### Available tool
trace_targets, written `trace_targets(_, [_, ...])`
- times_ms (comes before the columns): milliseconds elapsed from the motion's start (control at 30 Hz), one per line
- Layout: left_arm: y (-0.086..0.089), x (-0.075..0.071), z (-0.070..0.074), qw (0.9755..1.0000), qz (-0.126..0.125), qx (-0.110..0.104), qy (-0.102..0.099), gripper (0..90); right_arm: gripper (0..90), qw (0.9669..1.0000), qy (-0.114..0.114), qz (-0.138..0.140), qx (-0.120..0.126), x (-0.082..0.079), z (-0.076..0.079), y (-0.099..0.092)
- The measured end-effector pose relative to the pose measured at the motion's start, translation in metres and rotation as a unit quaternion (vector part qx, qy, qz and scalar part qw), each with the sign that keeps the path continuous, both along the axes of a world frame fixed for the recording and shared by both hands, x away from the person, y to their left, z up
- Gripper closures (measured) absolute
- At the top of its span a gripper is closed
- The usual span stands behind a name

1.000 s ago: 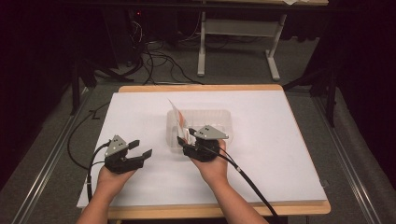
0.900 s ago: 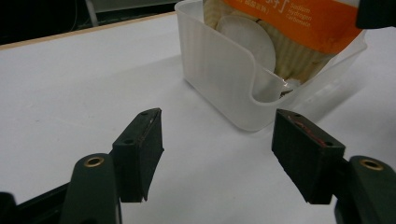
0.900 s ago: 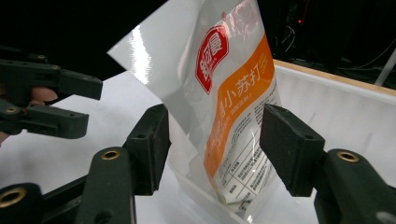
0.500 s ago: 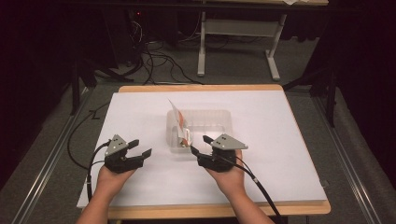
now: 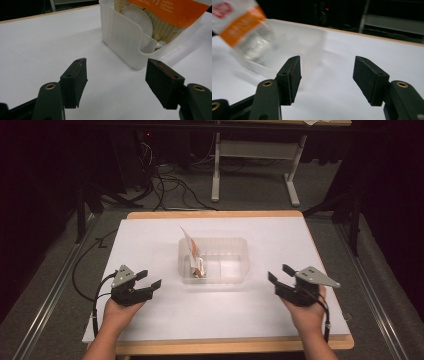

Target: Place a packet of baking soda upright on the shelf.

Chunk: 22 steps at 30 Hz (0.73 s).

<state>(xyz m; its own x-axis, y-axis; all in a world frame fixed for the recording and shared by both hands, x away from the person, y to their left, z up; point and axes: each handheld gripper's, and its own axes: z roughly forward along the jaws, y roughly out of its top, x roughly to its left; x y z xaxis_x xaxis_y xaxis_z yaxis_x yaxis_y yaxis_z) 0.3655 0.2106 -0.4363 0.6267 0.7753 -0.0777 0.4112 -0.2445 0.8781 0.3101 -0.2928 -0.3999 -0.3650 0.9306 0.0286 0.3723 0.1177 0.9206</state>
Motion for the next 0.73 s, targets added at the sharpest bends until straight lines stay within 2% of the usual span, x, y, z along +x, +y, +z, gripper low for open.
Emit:
trace_targets(33, [0.000, 0.000, 0.000, 1.0000, 0.000, 0.002, 0.002, 34.1, 38.1, 0.9999, 0.002, -0.010, -0.002, -0.002, -0.002, -0.010])
trace_targets(67, [-0.001, 0.001, -0.001, 1.0000, 0.001, 0.004, 0.003, 34.1, 37.5, 0.9992, 0.005, -0.038, -0.012, -0.009, -0.012, -0.036])
trace_targets(100, [-0.001, 0.001, -0.001, 1.0000, 0.000, 0.005, 0.004, 34.1, 37.5, 0.9992, 0.005, -0.038, -0.012, -0.009, -0.012, -0.036])
trace_targets(167, [-0.005, 0.002, -0.003, 0.9999, -0.003, 0.011, 0.006, 34.1, 37.7, 0.9979, 0.012, -0.061, -0.018, -0.012, -0.022, -0.055])
trace_targets(200, [-0.007, 0.001, -0.003, 0.9999, -0.005, 0.015, 0.006, 34.1, 37.7, 0.9970, 0.023, -0.073, -0.009, -0.010, -0.026, -0.066])
trace_targets(300, [-0.011, 0.000, -0.004, 0.9996, -0.012, 0.024, 0.005, 34.1, 38.5, 0.9950, 0.036, -0.093, 0.001, -0.005, -0.034, -0.077])
trace_targets(367, [-0.013, -0.001, -0.004, 0.9995, -0.012, 0.027, 0.004, 34.1, 39.3, 0.9948, 0.049, -0.089, -0.010, 0.000, -0.039, -0.074])
trace_targets(400, [-0.014, -0.001, -0.004, 0.9995, -0.012, 0.028, 0.004, 34.1, 39.4, 0.9959, 0.047, -0.073, -0.023, 0.001, -0.040, -0.068])
trace_targets(500, [-0.014, -0.001, -0.004, 0.9996, -0.010, 0.027, 0.003, 34.1, 39.4, 0.9972, 0.037, -0.059, -0.028, 0.001, -0.037, -0.060])
trace_targets(633, [-0.010, -0.001, -0.002, 0.9997, -0.008, 0.022, -0.001, 34.1, 39.6, 0.9976, 0.038, -0.044, -0.037, -0.001, -0.036, -0.047])
trace_targets(733, [-0.006, 0.000, -0.001, 0.9998, -0.005, 0.017, -0.001, 34.1, 39.7, 0.9973, 0.038, -0.045, -0.043, -0.001, -0.036, -0.045])
